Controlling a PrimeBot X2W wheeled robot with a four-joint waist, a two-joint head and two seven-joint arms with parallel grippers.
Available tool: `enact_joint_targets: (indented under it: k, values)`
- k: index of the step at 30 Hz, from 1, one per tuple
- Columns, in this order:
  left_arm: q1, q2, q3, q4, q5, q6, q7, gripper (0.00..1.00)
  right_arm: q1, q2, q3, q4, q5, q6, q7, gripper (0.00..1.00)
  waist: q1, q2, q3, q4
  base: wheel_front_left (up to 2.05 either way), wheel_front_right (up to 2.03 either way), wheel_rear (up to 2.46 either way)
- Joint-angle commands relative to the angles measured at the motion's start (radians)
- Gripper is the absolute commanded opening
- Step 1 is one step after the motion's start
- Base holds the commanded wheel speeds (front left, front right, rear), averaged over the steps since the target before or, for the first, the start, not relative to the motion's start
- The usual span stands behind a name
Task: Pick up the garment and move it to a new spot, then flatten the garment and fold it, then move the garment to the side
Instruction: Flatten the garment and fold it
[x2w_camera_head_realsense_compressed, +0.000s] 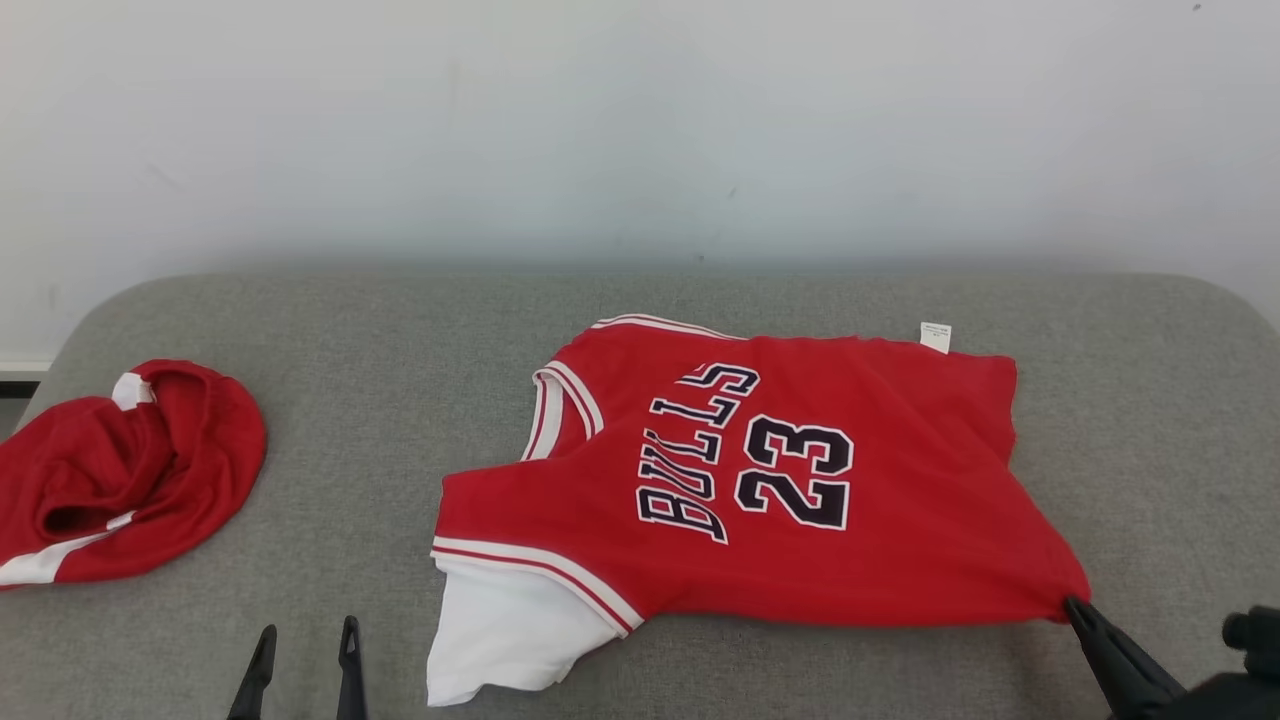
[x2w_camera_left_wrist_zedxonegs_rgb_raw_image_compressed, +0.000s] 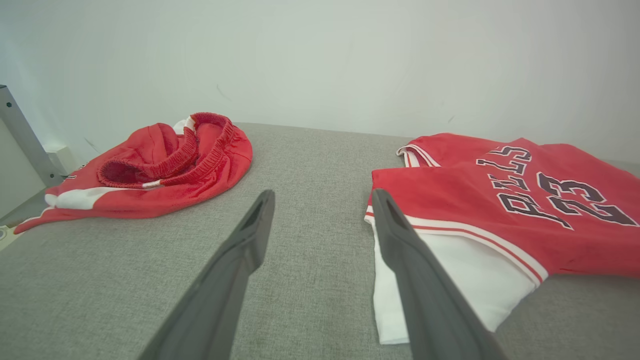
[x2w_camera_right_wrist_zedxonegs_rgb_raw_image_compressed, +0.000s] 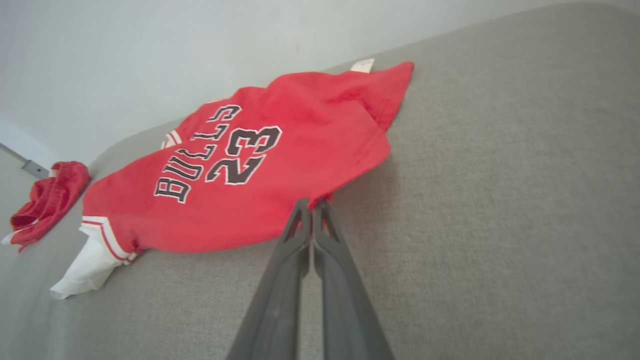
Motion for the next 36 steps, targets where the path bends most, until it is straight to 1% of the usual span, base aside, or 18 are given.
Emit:
enact_joint_targets:
  k: [1,4,5,8,11,15,17,20,23,26,29,30,33,34,35,36]
  values:
    - [0.020,-0.003,0.002,0.002,0.010,-0.001,-0.005,1.00,0.055,0.024,-0.054,-0.058,-0.033,0.004,0.045,0.00,0.0001,0.0000,0.006,-0.004,0.00,0.00,0.00]
    - [0.009,-0.006,0.004,0.001,0.012,-0.002,-0.005,1.00,0.140,0.083,-0.154,-0.166,-0.084,0.004,0.152,0.00,0.0001,0.0000,0.017,-0.006,0.00,0.00,0.00]
    - [0.009,-0.006,0.004,0.001,0.012,-0.002,-0.005,1.00,0.140,0.083,-0.154,-0.166,-0.084,0.004,0.152,0.00,0.0001,0.0000,0.017,-0.006,0.00,0.00,0.00]
    - [-0.004,-0.011,0.002,0.004,0.012,-0.005,-0.005,1.00,0.181,0.147,-0.223,-0.246,-0.136,0.004,0.235,0.00,0.0001,0.0000,0.025,-0.002,0.00,0.00,0.00]
    - [-0.006,-0.017,0.001,0.010,0.013,-0.007,-0.005,1.00,0.180,0.203,-0.252,-0.292,-0.182,0.004,0.287,0.00,0.0001,0.0000,0.026,0.004,0.00,0.00,0.00]
    - [-0.011,-0.020,0.006,0.015,0.015,-0.012,-0.005,1.00,0.096,0.229,-0.247,-0.292,-0.239,0.004,0.319,0.00,0.0001,0.0000,0.029,0.011,0.00,0.00,0.00]
    - [-0.016,-0.020,0.002,0.020,0.019,-0.014,-0.005,1.00,0.043,0.214,-0.232,-0.264,-0.273,0.004,0.326,0.00,0.0001,0.0000,0.030,0.017,0.00,0.00,0.00]
    - [-0.027,-0.023,-0.004,0.026,0.023,-0.017,-0.005,1.00,-0.059,0.203,-0.220,-0.177,-0.286,0.004,0.322,0.00,0.0001,0.0000,0.031,0.030,0.00,0.00,0.00]
    - [-0.036,-0.024,-0.010,0.035,0.024,-0.025,-0.005,1.00,-0.167,0.187,-0.206,-0.058,-0.296,0.004,0.300,0.00,0.0001,0.0000,0.035,0.048,0.00,0.00,0.00]
    - [-0.052,-0.026,-0.014,0.048,0.026,-0.034,-0.005,1.00,-0.273,0.165,-0.187,0.082,-0.308,0.004,0.264,0.00,0.0001,0.0000,0.040,0.064,0.00,0.00,0.00]
    - [-0.055,-0.029,-0.015,0.058,0.029,-0.042,-0.005,1.00,-0.376,0.182,-0.172,0.239,-0.285,0.004,0.216,0.00,0.0001,0.0000,0.042,0.074,0.00,0.00,0.00]
    - [-0.066,-0.033,-0.020,0.066,0.032,-0.045,-0.005,1.00,-0.435,0.156,-0.149,0.339,-0.322,0.004,0.170,0.00,0.0001,0.0000,0.045,0.087,0.00,0.00,0.00]
    - [-0.076,-0.041,-0.022,0.074,0.034,-0.049,-0.005,1.00,-0.506,0.179,-0.116,0.475,-0.312,0.004,0.109,0.00,0.0001,0.0000,0.047,0.098,0.00,0.00,0.00]
    - [-0.076,-0.044,-0.024,0.078,0.034,-0.050,-0.005,1.00,-0.523,0.176,-0.105,0.520,-0.318,0.004,0.093,0.14,0.0001,0.0000,0.048,0.102,0.00,0.00,0.00]
    - [-0.080,-0.046,-0.024,0.083,0.034,-0.051,-0.005,1.00,-0.539,0.171,-0.087,0.554,-0.328,0.004,0.073,0.84,0.0001,0.0000,0.048,0.105,0.00,0.00,0.00]
    - [-0.085,-0.048,-0.024,0.086,0.033,-0.056,-0.005,1.00,-0.553,0.172,-0.076,0.580,-0.325,0.004,0.049,1.00,0.0001,0.0000,0.048,0.108,0.00,0.00,0.00]
